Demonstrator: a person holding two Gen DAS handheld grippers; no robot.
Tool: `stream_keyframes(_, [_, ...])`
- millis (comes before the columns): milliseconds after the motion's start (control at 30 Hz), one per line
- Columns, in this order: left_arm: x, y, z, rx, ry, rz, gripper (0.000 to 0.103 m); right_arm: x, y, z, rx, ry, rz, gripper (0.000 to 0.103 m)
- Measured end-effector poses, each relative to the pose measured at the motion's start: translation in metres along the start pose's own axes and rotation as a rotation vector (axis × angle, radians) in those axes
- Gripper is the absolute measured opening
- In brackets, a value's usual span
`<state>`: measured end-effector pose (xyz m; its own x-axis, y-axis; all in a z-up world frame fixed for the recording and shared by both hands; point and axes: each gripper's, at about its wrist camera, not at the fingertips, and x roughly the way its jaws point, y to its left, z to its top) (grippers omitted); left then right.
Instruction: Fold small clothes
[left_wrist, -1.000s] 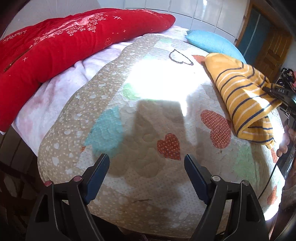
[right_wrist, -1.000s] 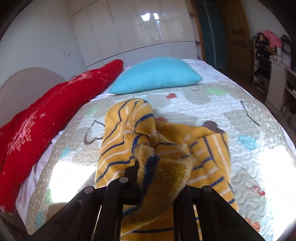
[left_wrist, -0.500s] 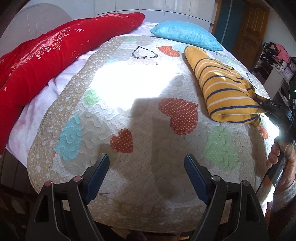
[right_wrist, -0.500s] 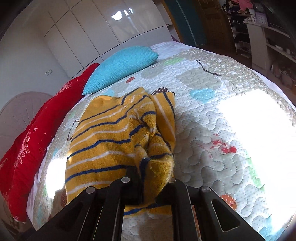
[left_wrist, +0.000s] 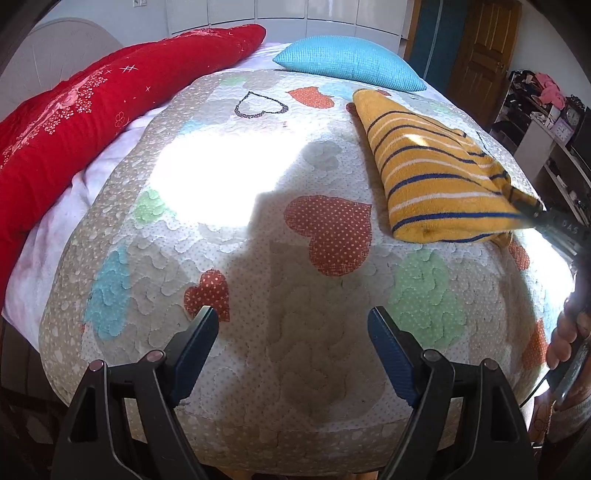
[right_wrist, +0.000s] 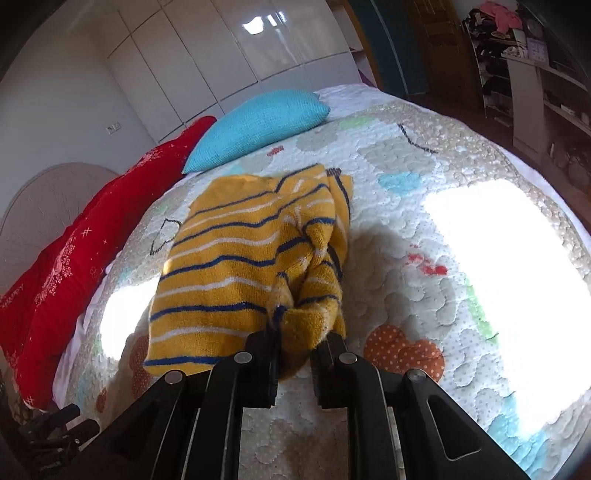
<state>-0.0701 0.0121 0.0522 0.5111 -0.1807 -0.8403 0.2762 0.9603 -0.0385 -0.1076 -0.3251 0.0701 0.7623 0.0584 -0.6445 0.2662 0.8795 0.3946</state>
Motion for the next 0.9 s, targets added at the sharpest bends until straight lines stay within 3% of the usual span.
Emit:
stream_keyframes(100, [0.002,-0.002,0.002,0.009,-0.014,0.006,0.082,-0.017,0.015,0.023,-0.044,-0.077,-0.011,0.022])
stream_keyframes(233, [0.000,-0.007,0.004,0.012,-0.037,0.011,0.082,0.005,0.050,0.052,-0.155,-0.079,-0.019,0.022])
stream_keyframes(333, [-0.004,-0.006,0.004,0.011,-0.049,0.017,0.082,0.027,0.064,0.063,-0.202,-0.083,-0.146,0.022])
stream_keyframes(367, [-0.006,-0.004,0.003,0.009,-0.053,0.023,0.082,0.028,0.062,0.064,-0.191,-0.084,-0.163,0.022])
stream_keyframes(433, [-0.010,0.004,0.004,-0.001,-0.065,0.038,0.082,0.027,0.050,0.058,-0.164,-0.076,-0.196,0.033])
stream_keyframes(500, [-0.012,0.013,0.004,-0.012,-0.081,0.049,0.082,0.019,0.031,0.048,-0.133,-0.075,-0.234,0.050])
stream_keyframes(633, [-0.010,0.021,0.008,-0.021,-0.109,0.063,0.082,-0.010,-0.016,0.037,-0.001,-0.095,-0.326,0.051])
stream_keyframes(767, [-0.012,0.014,0.014,-0.038,-0.150,0.064,0.082,-0.031,-0.021,0.061,0.032,-0.166,-0.249,0.051])
stream_keyframes(900, [-0.025,0.001,0.014,-0.017,-0.213,0.068,0.082,0.004,0.022,0.087,-0.090,-0.092,-0.017,0.051])
